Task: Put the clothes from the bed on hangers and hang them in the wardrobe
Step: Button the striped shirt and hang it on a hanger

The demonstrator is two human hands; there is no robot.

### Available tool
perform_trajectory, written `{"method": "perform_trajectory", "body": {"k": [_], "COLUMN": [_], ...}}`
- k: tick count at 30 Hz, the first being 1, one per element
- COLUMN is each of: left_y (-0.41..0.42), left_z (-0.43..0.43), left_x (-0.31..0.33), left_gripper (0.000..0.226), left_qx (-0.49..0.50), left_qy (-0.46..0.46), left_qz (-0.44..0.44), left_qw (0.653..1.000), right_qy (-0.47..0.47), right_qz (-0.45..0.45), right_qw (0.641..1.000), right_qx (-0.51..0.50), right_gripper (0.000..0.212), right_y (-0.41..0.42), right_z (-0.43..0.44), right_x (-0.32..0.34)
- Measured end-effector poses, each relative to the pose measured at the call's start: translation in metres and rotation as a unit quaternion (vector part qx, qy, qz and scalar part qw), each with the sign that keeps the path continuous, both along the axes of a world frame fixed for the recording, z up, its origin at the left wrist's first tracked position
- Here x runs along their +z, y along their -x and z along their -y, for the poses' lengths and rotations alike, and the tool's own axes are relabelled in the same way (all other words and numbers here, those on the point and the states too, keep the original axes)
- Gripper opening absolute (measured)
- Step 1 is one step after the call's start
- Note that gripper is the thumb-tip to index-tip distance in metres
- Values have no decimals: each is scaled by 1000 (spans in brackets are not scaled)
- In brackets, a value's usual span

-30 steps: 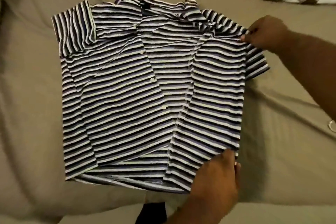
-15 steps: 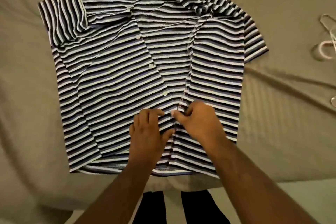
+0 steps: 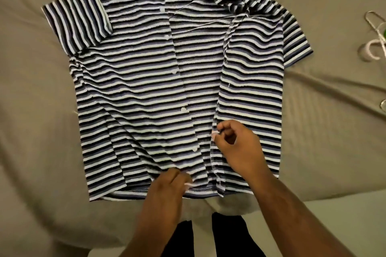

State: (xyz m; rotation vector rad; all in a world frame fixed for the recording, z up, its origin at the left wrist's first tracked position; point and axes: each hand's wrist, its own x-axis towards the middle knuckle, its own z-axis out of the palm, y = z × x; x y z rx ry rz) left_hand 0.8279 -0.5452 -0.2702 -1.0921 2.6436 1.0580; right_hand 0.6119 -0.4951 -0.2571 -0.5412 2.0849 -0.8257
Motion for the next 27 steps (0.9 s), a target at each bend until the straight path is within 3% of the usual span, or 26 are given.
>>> {"method": "perform_trajectory", "body": {"k": [2,5,9,13,15,17,19,21,27], "left_y": [-12,-4,30,54,58,58,59,59,59], "left_z": [-3,4,23,30,30,30,28,24,19], "left_x": [-1,6,6,-3,-4,-6,-6,-4,-1], "left_gripper": [7,22,18,30,31,28,21,18,11], "left_qx": [-3,100,161,133,139,151,158,154,153], "left_qy": [-41,-100,-65,-71,-68,-61,-48,-42,-28], "left_qz": [21,-4,-47,-14,-12,-9,-5,-3,15], "left_qw": [999,990,984,988,988,987,986,987,988], "right_qy": [0,-1,-26,-4,23,31,32,25,-50], "right_qz": [37,27,-11,-99,-97,-73,-39,-30,-56], "right_qw": [999,1000,999,989,979,987,999,998,997], "right_qx": [20,7,-23,111,176,137,13,-49,34], "right_gripper": [19,24,23,30,38,31,21,15,27], "right_y": [-9,-17,-24,-32,-34,-35,-33,-30,-36], "right_z": [-1,-4,-5,-5,-6,-8,-11,-11,0], "right_x": [-5,-9,-10,-11,-13,-11,-8,-7,-10]}}
